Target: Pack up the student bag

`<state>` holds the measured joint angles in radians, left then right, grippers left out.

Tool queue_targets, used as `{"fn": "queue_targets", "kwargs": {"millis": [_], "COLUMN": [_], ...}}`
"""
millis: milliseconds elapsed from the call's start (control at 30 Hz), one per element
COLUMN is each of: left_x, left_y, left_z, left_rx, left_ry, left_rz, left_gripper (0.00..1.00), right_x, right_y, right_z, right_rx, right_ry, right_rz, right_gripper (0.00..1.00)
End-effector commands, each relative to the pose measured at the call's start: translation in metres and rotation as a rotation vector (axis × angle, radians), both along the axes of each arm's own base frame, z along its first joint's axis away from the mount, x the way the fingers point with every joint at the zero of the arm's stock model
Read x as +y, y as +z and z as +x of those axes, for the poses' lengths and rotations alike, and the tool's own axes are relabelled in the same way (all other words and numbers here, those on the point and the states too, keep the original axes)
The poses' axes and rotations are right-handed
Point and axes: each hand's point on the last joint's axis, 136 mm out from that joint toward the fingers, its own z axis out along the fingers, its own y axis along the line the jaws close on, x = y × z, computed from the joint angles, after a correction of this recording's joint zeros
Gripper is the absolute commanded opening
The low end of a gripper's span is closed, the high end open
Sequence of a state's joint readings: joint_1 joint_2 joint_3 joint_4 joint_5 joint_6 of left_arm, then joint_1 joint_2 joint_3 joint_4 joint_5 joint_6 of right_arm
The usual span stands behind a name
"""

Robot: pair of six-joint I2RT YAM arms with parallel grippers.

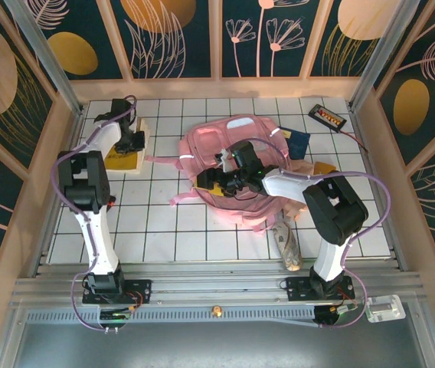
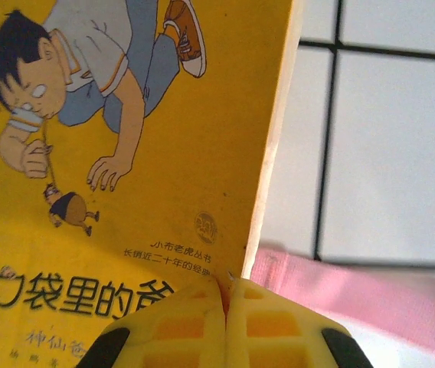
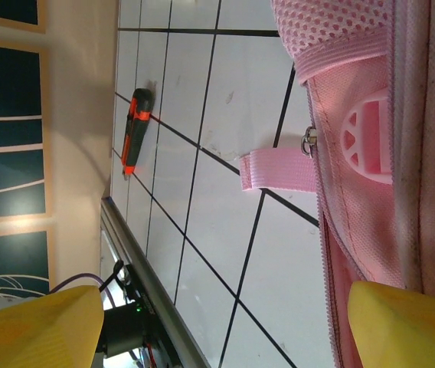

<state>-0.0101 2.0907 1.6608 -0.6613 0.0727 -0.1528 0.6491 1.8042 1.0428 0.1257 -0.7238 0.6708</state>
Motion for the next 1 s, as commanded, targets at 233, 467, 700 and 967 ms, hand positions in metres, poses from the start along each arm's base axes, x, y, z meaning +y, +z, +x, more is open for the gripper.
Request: {"fn": "queue_targets", "kwargs": {"millis": [233,467,700,967], "left_x": [-0.042,-0.063,-0.073,-0.077], "left_y": [0.050,0.047,0.044,0.034], "left_z": [-0.070,-0.112,-0.127,-0.133], "left_rx": [-0.079,-0.066,-0.071,-0.058], "left_ry": [-0.002,-0.024,-0.036,-0.055], "left_rz": [-0.262,-0.353,-0.403,-0.419], "left_gripper": [0.00,0.00,0.00,0.00], "right_x": [0.043,0.079,0.118,0.148], "right_y": [0.025,0.040,0.038,0.008], "right_z": [0.017,0.034,0.057,0.067], "right_rx": [-0.039,-0.040,-0.020,0.026], "right_ry": [0.023,0.016,0.026,0.041], "right_rz": [0.116,0.197,0.252,0.246], "right_gripper": [0.84,0.85,0.85,0.83]}}
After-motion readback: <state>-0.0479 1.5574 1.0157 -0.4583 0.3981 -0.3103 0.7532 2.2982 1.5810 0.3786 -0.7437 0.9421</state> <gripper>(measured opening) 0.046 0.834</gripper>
